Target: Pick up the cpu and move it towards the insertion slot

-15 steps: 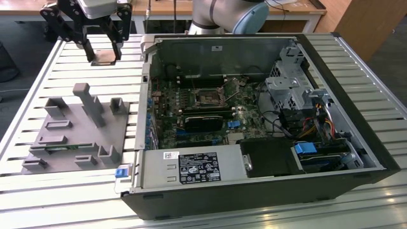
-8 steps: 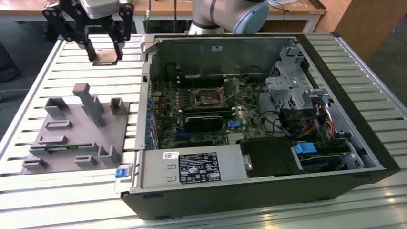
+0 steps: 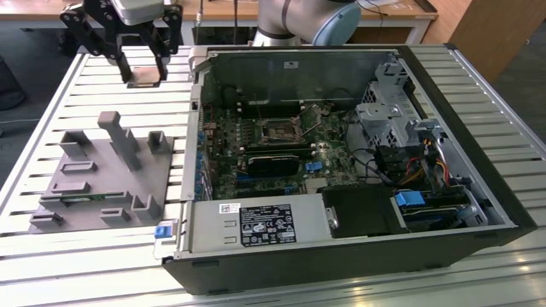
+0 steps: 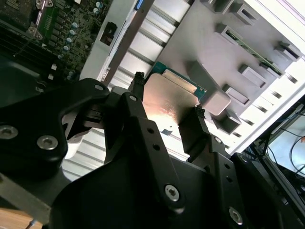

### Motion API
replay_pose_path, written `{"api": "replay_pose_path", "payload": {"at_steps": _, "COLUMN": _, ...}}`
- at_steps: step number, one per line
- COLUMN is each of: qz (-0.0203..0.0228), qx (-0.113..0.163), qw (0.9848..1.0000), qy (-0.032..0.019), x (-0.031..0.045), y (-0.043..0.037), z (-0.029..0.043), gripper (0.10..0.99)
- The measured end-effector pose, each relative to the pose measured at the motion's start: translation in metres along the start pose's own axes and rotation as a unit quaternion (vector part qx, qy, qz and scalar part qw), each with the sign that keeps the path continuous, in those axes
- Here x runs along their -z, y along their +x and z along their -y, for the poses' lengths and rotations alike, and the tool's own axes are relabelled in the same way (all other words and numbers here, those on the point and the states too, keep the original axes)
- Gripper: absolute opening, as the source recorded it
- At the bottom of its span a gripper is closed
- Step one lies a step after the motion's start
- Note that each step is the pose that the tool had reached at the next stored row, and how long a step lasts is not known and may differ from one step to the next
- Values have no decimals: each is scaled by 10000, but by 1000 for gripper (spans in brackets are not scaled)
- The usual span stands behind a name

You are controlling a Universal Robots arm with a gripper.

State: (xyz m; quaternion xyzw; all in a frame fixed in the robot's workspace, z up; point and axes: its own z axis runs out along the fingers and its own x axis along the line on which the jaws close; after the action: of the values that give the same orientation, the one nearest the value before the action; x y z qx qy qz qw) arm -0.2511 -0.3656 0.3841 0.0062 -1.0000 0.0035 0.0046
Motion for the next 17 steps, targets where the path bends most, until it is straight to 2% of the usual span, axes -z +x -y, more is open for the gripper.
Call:
{"api": "replay_pose_path", "payload": {"at_steps": 12, "qz": 0, "qx": 4, "qw": 10000, "qy": -6, "x": 1, "y": -102, "z": 0, "gripper": 541}}
{"api": "replay_pose_path", "payload": {"at_steps": 14, "qz": 0, "qx": 12, "qw": 10000, "qy": -45, "x": 2, "y": -119, "z": -1, "gripper": 541}}
{"api": "replay_pose_path", "payload": {"at_steps": 16, "qz": 2, "qx": 23, "qw": 9999, "qy": -128, "x": 1, "y": -139, "z": -2, "gripper": 541}}
{"api": "replay_pose_path", "payload": {"at_steps": 17, "qz": 3, "qx": 25, "qw": 9999, "qy": -141, "x": 0, "y": -151, "z": -2, "gripper": 541}}
